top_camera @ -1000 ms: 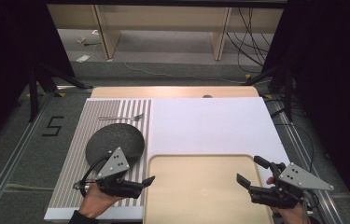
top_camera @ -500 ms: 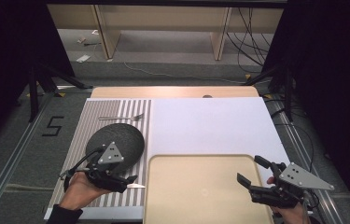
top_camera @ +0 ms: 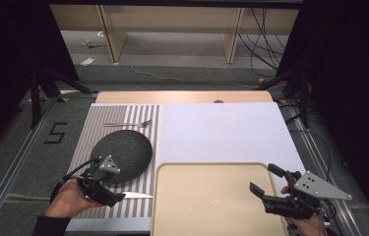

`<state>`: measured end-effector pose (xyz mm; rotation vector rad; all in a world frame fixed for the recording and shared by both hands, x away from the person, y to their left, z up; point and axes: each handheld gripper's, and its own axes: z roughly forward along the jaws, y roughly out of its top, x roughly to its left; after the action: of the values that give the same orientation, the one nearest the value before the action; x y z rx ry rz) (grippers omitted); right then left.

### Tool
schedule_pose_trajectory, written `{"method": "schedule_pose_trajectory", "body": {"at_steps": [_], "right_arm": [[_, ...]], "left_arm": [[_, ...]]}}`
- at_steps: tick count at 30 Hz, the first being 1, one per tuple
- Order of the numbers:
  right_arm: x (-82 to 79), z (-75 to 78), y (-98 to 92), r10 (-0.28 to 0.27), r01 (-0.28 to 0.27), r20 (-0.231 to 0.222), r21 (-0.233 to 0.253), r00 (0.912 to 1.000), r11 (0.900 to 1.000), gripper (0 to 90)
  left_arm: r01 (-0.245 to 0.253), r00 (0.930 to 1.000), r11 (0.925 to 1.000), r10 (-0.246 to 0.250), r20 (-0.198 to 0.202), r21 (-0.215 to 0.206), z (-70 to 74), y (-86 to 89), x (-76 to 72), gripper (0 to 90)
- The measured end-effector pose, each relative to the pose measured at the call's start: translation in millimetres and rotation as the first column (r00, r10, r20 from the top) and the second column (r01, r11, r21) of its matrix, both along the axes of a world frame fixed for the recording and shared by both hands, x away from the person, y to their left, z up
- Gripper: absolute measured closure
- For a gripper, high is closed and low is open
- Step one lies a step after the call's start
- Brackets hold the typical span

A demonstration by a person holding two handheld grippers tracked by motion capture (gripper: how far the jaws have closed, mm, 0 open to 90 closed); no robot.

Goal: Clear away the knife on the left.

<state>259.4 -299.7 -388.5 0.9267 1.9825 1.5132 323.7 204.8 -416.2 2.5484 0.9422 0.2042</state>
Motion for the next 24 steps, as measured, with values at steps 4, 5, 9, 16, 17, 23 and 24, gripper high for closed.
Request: {"method": "schedule_pose_trajectory", "body": {"at_steps": [4, 5, 9, 16, 17, 23, 24], "right_arm": [[0.0, -0.1, 0.0, 0.001, -0.001, -0.001, 0.000, 1.0000, 1.000, 17.6], [0.1, 0.0, 0.0, 0.001, -0.001, -0.002, 0.000, 1.0000, 1.000, 17.6], [0.0, -0.2, 0.2, 0.002, -0.002, -0.003, -0.002, 1.0000, 1.000, 17.6], [0.1, -0.1, 0.2, 0.002, -0.002, -0.003, -0.002, 1.0000, 1.000, 17.6], [0.2, -0.1, 0.1, 0.001, -0.001, -0.006, -0.005, 1.0000, 1.000, 17.7], [0.0, 0.0, 0.3, 0.002, -0.002, -0.008, -0.007, 1.0000, 1.000, 17.7], [0.1, -0.1, 0.2, 0.002, -0.002, -0.005, -0.006, 1.0000, 1.000, 17.7]], "left_arm": [[-0.008, 0.9992, 0.9999, 0.007, -0.039, -0.013, -6.1, 7.4, 2.5, 22.9], [-0.015, 0.9991, 0.9999, 0.015, -0.041, -0.003, -7.7, 8.3, 2.8, 23.0], [-0.018, 0.9969, 0.9982, 0.022, -0.075, 0.057, -14.9, 12.0, 3.9, 23.7], [-0.013, 0.9936, 0.9898, 0.029, -0.109, 0.142, -26.7, 10.9, 6.8, 29.7], [-0.008, 0.9932, 0.9885, 0.026, -0.113, 0.151, -27.8, 10.2, 7.0, 30.9], [0.022, 0.9907, 0.9757, 0.009, -0.136, 0.218, -37.8, 6.5, 10.8, 36.7], [0.029, 0.9898, 0.9755, 0.002, -0.143, 0.218, -39.4, 6.4, 11.4, 39.4]]}}
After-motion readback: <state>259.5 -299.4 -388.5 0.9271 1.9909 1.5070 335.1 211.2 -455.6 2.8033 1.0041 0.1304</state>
